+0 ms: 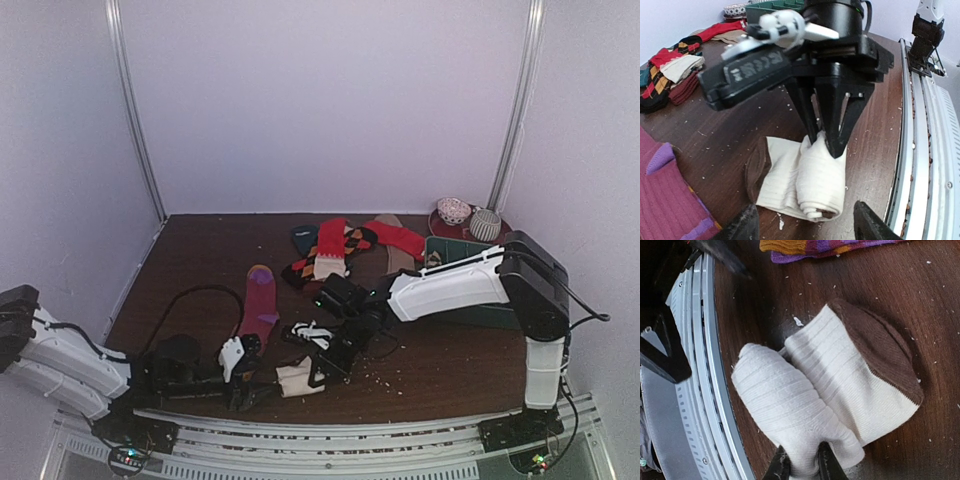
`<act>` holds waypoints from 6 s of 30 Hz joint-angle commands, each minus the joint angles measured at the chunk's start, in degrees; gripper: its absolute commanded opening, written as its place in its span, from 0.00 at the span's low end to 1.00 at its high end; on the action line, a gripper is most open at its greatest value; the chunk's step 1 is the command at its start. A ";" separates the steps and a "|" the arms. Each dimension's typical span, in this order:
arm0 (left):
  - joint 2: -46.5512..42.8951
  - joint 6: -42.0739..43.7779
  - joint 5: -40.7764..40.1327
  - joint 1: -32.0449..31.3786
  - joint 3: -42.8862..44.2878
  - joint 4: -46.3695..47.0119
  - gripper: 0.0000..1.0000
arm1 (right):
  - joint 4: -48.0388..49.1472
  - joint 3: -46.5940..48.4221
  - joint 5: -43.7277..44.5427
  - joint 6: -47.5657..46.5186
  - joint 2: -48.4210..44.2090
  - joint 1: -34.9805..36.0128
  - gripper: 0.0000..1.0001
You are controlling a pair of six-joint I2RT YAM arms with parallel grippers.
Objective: Roll the socks
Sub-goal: Roll a pair of socks at the center of the board.
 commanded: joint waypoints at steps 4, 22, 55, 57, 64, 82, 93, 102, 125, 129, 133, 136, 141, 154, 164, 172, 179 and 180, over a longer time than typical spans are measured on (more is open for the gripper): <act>13.94 2.36 1.29 -1.90 3.64 17.47 0.69 | -16.30 0.42 1.20 -0.46 6.88 0.29 0.06; 25.51 -3.77 4.06 -1.83 6.55 17.00 0.59 | -17.14 1.64 -0.41 -2.97 9.06 -0.86 0.07; 40.28 -32.49 11.09 -0.44 2.89 15.73 0.00 | 52.91 -34.13 5.26 -16.71 -18.63 -0.24 0.62; 40.70 -32.42 11.33 -0.36 3.00 15.91 0.00 | 53.21 -33.09 3.70 -17.71 -16.48 -0.17 0.63; 40.83 -32.58 11.04 -0.30 2.14 16.37 0.00 | 49.06 -29.32 -1.62 -17.28 -12.30 -0.08 0.62; 41.86 -30.61 11.81 -0.16 3.39 16.60 0.00 | 37.28 -24.72 -5.77 -11.84 -4.49 0.38 0.38; 25.97 -17.05 4.03 0.01 13.39 -8.35 0.58 | 12.95 -15.63 1.76 -2.77 -0.24 0.31 0.26; 1.63 -10.75 -9.40 0.01 10.82 -17.13 0.84 | 8.15 -18.23 6.52 15.63 -1.59 -3.81 0.26; 22.15 4.20 6.83 3.28 15.89 15.59 0.89 | 7.78 -24.25 14.23 20.97 -5.21 -6.08 0.26; 27.94 5.00 14.46 5.91 17.03 19.71 0.79 | 8.41 -24.54 12.99 20.02 -4.43 -6.16 0.26; 33.39 4.23 20.82 7.83 18.91 21.99 0.65 | 8.71 -24.66 12.20 19.39 -3.91 -6.47 0.26; 35.64 4.39 21.81 7.92 20.33 21.33 0.64 | 8.82 -24.71 11.70 18.90 -3.67 -6.71 0.26; 37.83 4.73 22.80 7.92 22.47 18.67 0.51 | 8.45 -24.15 10.98 18.21 -2.90 -6.99 0.26; 42.55 3.07 23.59 7.92 23.41 12.60 0.00 | 9.09 -24.26 9.89 17.64 -3.13 -7.26 0.26; 40.92 -8.97 19.02 8.01 23.42 -1.37 0.00 | 23.63 -27.03 17.33 11.31 -15.28 -7.22 0.40; 42.76 -17.53 20.16 8.01 20.54 -0.49 0.00 | 59.91 -47.35 25.52 -1.23 -33.70 -2.21 0.62; 44.20 -18.21 20.79 8.01 20.43 0.59 0.00 | 56.03 -42.78 17.86 -5.40 -26.30 -1.57 0.67; 44.25 -18.13 20.78 8.01 20.48 0.60 0.00 | 56.19 -42.53 17.57 -5.25 -25.73 -1.46 0.67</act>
